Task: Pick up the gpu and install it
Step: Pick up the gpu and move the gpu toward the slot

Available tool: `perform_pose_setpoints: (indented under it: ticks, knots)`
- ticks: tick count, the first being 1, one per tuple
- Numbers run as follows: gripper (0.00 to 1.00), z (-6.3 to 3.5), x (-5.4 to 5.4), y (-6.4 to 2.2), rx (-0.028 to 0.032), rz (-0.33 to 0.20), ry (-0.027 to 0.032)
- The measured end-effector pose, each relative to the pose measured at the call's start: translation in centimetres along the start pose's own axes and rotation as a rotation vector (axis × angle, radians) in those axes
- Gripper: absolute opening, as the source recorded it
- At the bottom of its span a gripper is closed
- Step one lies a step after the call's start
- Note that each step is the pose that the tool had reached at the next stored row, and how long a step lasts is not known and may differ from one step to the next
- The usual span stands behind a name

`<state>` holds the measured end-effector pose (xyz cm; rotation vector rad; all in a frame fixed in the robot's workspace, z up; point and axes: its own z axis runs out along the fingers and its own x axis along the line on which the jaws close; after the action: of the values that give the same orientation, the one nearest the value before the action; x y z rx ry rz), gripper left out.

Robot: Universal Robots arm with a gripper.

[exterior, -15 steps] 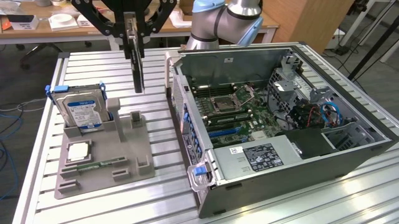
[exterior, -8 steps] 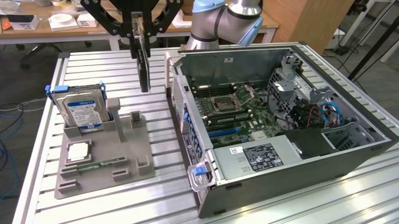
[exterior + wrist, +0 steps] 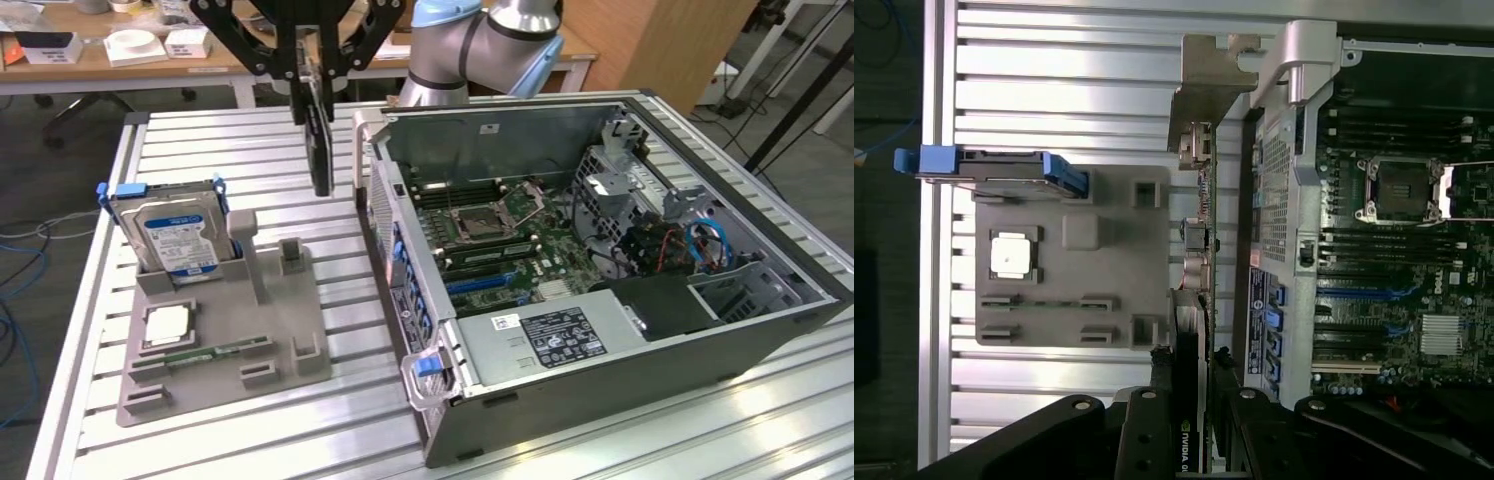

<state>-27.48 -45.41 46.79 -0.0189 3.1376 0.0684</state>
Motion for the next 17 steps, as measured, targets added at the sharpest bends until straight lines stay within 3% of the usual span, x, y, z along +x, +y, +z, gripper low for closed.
perform_pose_setpoints:
  ticks: [17]
  knots:
    - [0.26, 0.01, -1.8, -0.02, 0.0, 0.0, 0.0]
